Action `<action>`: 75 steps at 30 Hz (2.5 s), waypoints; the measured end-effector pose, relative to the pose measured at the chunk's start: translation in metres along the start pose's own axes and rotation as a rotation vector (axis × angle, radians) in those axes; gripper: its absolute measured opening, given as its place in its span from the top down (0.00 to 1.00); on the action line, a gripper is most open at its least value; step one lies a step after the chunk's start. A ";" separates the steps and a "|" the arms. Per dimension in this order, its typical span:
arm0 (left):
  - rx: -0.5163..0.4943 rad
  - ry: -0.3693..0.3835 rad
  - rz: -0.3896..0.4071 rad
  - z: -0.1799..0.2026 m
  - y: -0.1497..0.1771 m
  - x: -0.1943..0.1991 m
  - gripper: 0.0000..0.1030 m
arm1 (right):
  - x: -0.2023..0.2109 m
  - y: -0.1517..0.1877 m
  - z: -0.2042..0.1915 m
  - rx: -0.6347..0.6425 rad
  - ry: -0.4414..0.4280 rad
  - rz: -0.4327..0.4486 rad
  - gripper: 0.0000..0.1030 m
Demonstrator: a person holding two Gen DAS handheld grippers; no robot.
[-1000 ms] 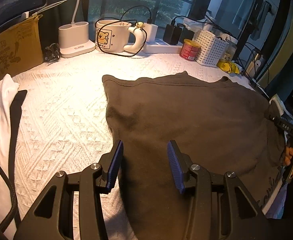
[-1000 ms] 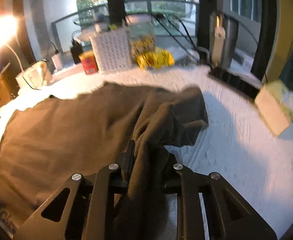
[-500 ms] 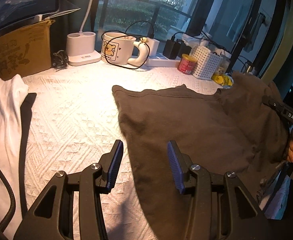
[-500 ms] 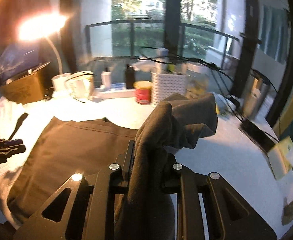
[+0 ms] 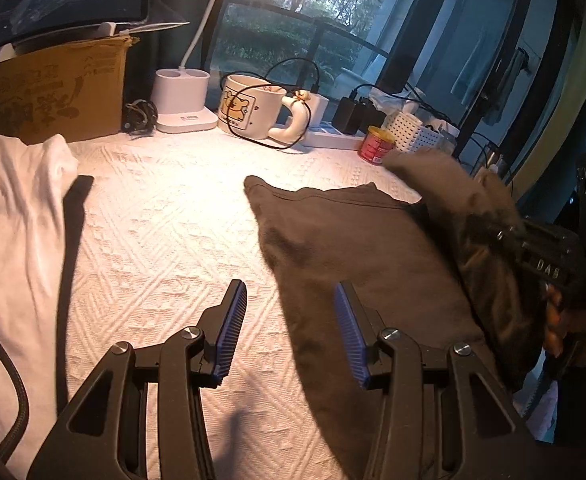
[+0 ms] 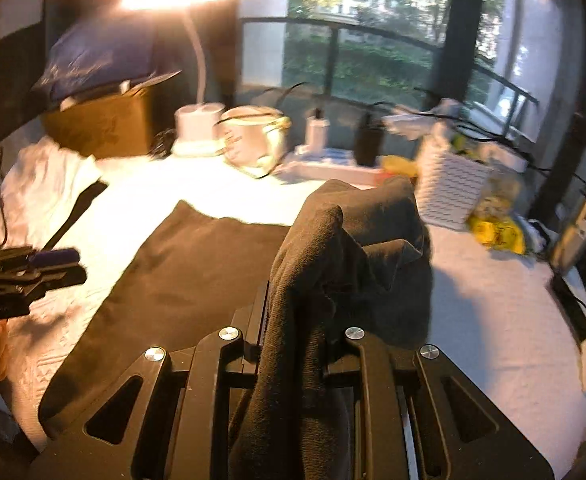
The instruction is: Fold small clothes
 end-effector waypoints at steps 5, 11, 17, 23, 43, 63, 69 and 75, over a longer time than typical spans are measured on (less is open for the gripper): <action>0.004 -0.012 -0.001 -0.008 0.002 0.003 0.56 | -0.019 0.010 -0.031 0.046 -0.030 -0.056 0.80; 0.003 -0.022 -0.011 -0.013 0.008 0.004 0.56 | -0.030 0.018 -0.052 0.067 -0.037 -0.105 0.79; -0.001 -0.037 -0.006 -0.013 0.012 0.011 0.56 | -0.021 0.025 -0.084 0.137 -0.138 -0.119 0.76; 0.002 -0.070 0.011 -0.016 0.014 0.024 0.56 | -0.013 0.041 -0.123 0.209 -0.232 -0.154 0.60; -0.180 0.130 -0.100 0.081 0.034 0.018 0.43 | 0.063 0.080 -0.046 0.054 -0.186 -0.047 0.45; -0.231 -0.046 -0.291 0.104 0.104 0.009 1.00 | 0.026 0.148 0.001 -0.049 -0.104 -0.132 0.43; -0.213 -0.053 -0.285 0.106 0.092 0.015 0.99 | 0.033 0.147 0.009 -0.059 -0.110 -0.120 0.42; -0.201 -0.083 -0.233 0.101 0.069 0.015 0.71 | 0.038 0.139 0.029 -0.103 -0.091 -0.094 0.42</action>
Point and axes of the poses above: each gripper's, at about its wrist camera, not at the fingertips, and x roughly against the way its jaws point, z to its right, y to its underside, the point moved 4 cm from there along -x, roughly the way its jaws point, and after that the axes turned 8 degrees about -z, right-handed, at the moved point
